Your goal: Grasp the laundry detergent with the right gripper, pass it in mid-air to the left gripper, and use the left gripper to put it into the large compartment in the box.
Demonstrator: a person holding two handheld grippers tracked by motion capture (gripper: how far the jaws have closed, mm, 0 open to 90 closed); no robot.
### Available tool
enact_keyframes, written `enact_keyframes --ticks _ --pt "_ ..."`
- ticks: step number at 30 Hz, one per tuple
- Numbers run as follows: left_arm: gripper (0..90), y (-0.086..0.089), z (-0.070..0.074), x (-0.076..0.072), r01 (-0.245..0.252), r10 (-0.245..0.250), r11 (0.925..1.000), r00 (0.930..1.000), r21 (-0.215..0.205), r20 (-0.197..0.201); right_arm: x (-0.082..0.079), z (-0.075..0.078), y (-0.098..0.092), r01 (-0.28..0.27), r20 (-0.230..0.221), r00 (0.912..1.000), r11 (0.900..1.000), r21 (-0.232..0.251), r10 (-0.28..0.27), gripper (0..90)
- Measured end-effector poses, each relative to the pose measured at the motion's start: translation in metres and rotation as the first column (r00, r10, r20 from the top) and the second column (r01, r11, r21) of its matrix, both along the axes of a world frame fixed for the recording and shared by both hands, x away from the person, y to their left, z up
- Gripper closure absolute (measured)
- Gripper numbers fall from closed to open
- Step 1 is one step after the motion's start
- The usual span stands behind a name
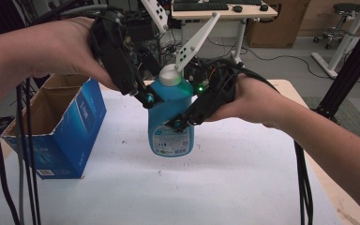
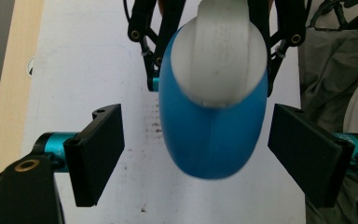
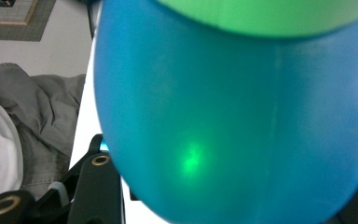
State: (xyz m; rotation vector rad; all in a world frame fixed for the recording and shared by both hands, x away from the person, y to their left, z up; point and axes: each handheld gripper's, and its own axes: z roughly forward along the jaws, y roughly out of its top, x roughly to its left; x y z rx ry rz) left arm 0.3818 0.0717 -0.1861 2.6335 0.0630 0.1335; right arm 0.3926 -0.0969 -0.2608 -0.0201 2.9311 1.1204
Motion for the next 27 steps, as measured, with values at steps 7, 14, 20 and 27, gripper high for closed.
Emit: enact_keyframes --ticks 7,14,20,27 --pt "18.9 -0.006 -0.003 -0.001 -0.002 0.002 0.9999 0.9999 0.012 -0.01 -0.002 0.004 0.005 -0.011 -0.008 0.9999 1.0 -0.003 0.011 46.8" --pt "19.1 -0.011 -0.006 -0.001 -0.01 0.01 0.9993 0.9998 0.037 -0.018 0.0 0.004 0.006 -0.015 -0.003 0.9999 1.0 -0.007 0.015 46.8" --pt "21.9 -0.013 -0.008 0.001 -0.019 0.02 0.9994 0.9992 0.03 -0.035 0.0 0.005 0.004 -0.016 -0.006 0.9999 1.0 -0.004 0.016 46.8" --pt "23.5 -0.016 -0.009 0.002 -0.008 0.01 0.999 0.9993 0.044 -0.037 0.0 0.005 0.004 -0.017 -0.008 0.9998 1.0 -0.004 0.017 46.8"
